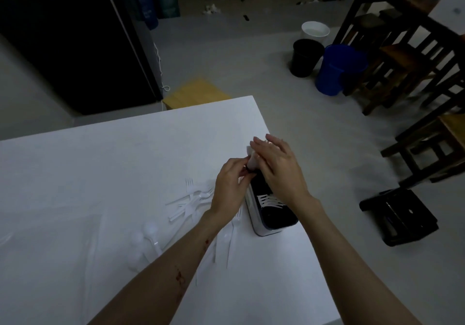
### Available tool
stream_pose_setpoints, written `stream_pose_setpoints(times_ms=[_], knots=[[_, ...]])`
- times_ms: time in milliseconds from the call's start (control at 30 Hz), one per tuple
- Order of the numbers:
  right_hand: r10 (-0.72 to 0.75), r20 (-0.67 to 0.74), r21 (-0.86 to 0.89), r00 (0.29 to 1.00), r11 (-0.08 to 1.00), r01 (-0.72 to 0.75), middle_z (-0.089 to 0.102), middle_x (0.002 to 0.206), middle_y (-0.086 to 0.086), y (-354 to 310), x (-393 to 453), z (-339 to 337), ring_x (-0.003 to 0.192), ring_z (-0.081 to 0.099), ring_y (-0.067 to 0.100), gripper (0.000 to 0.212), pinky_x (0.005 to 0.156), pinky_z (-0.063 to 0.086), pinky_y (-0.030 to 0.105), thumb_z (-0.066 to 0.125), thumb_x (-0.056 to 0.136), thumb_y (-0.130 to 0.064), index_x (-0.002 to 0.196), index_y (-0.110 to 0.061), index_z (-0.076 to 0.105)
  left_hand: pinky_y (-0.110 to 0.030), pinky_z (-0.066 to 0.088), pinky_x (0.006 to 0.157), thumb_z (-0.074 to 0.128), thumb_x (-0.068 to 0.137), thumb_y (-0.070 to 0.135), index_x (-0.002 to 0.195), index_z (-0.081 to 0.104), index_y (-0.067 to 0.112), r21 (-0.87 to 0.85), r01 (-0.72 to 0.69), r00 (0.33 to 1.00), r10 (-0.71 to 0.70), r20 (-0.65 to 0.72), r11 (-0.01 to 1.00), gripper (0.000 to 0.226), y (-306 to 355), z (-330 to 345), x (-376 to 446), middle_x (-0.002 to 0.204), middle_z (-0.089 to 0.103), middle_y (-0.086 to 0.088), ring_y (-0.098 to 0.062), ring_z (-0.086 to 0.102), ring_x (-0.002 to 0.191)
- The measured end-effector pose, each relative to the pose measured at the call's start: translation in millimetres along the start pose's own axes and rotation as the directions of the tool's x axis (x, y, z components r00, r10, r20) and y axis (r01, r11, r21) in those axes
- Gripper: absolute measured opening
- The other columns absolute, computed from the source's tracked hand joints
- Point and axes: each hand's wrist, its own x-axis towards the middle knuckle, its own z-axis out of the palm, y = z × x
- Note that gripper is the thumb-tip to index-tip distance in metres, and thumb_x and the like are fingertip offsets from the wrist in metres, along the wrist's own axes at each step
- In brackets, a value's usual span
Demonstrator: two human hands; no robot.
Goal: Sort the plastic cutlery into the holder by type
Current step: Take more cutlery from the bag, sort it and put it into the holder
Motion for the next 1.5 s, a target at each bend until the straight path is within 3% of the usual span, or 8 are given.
stream_pose_setpoints(times_ms=[167,367,700,900,1100,1267,1367,1500], knots=[[-0.035,-0.116,-0.034,0.993,0.999,0.031,0.054,0.143,0.006,-18,-4,6,0.140,0.040,0.025,0.037,0.121,0.022,0.048,0.047,0.098,-0.011,0.132,-0.011,0.060,-0.013,0.046,0.093,0.062,0.091,0.014,0.127,0.060,0.015,0.027,0.046,0.999,-0.046,-0.012,0.999,0.036,-18,-30,-26,0.118,0.061,0.006,-0.005,0.059,0.104],[-0.134,-0.134,0.188,0.982,0.969,0.158,0.063,0.130,0.011,-80,-44,51,0.120,0.056,0.027,0.045,0.109,0.036,0.029,0.052,0.082,0.016,0.122,-0.003,0.065,-0.009,0.035,0.099,0.061,0.091,0.011,0.113,0.068,0.015,0.232,0.148,0.984,-0.120,-0.130,0.961,0.023,-70,-83,-94,0.116,0.065,0.007,-0.008,0.057,0.109],[0.332,0.381,0.129,0.863,0.905,-0.405,0.065,0.113,0.000,-117,-154,145,0.102,0.061,0.018,0.022,0.087,0.052,0.026,0.061,0.095,-0.019,0.117,-0.016,0.064,-0.036,0.022,0.112,0.045,0.089,0.031,0.120,0.064,0.013,0.608,-0.087,0.992,0.013,0.124,0.790,0.040,-147,-126,-215,0.133,0.059,-0.004,-0.022,0.040,0.133],[0.528,0.382,0.047,0.759,0.809,-0.587,0.059,0.094,0.000,-138,-159,159,0.087,0.058,0.017,0.017,0.076,0.052,0.030,0.064,0.093,-0.022,0.102,-0.018,0.051,-0.043,0.026,0.108,0.040,0.089,0.034,0.126,0.061,0.015,0.733,-0.305,0.937,0.052,0.346,0.608,0.047,-162,-138,-217,0.139,0.054,-0.005,-0.025,0.045,0.133],[0.677,0.330,0.134,0.658,0.656,-0.743,0.063,0.085,-0.003,-147,-158,158,0.079,0.063,0.018,0.017,0.074,0.054,0.033,0.068,0.086,-0.017,0.096,-0.019,0.054,-0.042,0.026,0.109,0.039,0.093,0.034,0.126,0.061,0.014,0.681,-0.345,0.927,0.120,0.356,0.645,0.045,-170,-156,-218,0.141,0.052,-0.004,-0.026,0.045,0.133],[0.582,0.333,0.164,0.742,0.739,-0.653,0.065,0.083,-0.014,-153,-168,148,0.073,0.064,0.004,0.016,0.070,0.055,0.023,0.070,0.086,-0.034,0.093,-0.027,0.058,-0.035,0.043,0.097,0.050,0.094,0.037,0.109,0.070,0.013,0.319,0.165,0.983,-0.183,0.027,0.933,0.035,-129,-139,-182,0.110,0.068,-0.004,-0.023,0.060,0.104],[0.440,0.375,0.173,0.816,0.832,-0.528,0.066,0.088,-0.014,-156,-172,146,0.074,0.063,0.004,0.013,0.070,0.055,0.018,0.070,0.087,-0.032,0.096,-0.025,0.063,-0.031,0.046,0.087,0.048,0.093,0.050,0.094,0.073,0.019,0.019,0.590,0.804,-0.589,0.084,0.807,0.040,-97,-132,-147,0.094,0.070,0.003,-0.017,0.062,0.092],[0.488,0.319,0.142,0.813,0.823,-0.550,0.066,0.083,-0.015,-153,-164,142,0.071,0.063,0.003,0.022,0.066,0.054,0.023,0.060,0.091,-0.046,0.087,-0.026,0.066,-0.028,0.039,0.074,0.040,0.097,0.047,0.095,0.064,0.012,-0.154,0.723,0.688,-0.723,0.072,0.673,0.042,-88,-130,-134,0.082,0.062,0.006,-0.016,0.057,0.083]])
